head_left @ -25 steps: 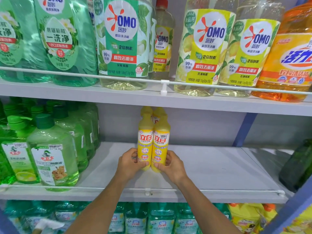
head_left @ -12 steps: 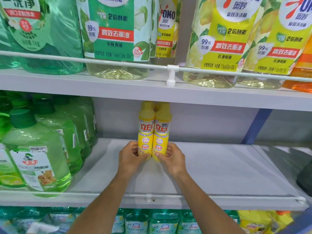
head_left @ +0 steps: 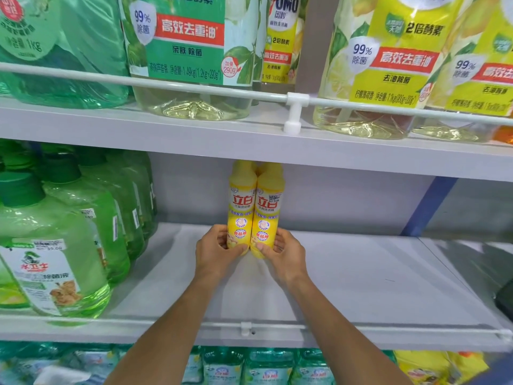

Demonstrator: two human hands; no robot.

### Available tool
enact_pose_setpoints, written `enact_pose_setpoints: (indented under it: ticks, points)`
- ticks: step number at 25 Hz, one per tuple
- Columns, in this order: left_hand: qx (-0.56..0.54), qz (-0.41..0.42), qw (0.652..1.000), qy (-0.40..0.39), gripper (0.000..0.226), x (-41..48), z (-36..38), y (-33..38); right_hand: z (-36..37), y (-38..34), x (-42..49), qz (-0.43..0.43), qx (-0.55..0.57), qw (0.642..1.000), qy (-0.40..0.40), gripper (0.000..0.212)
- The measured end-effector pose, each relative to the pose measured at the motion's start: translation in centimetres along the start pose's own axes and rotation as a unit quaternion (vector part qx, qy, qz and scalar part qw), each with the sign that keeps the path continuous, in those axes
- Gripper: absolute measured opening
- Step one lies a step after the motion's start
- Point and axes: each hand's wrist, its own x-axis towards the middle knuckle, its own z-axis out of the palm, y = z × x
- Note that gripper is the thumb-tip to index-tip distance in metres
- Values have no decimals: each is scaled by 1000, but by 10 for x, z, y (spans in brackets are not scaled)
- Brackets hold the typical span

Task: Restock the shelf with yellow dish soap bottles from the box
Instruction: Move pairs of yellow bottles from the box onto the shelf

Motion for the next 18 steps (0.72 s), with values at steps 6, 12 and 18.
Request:
enact_pose_setpoints:
  ticks: [6, 12, 18]
  points:
    - [13, -5, 1000, -4, 48, 4, 1, -1, 0, 1, 4, 1, -7, 1000, -4, 48]
    - [30, 4, 1000, -7, 50, 7, 1, -2, 0, 3, 5, -4, -27, 1000, -2, 47]
    - [48, 8, 999, -3, 50, 13, 3, -6, 0, 1, 5, 6, -47, 999, 1, 45]
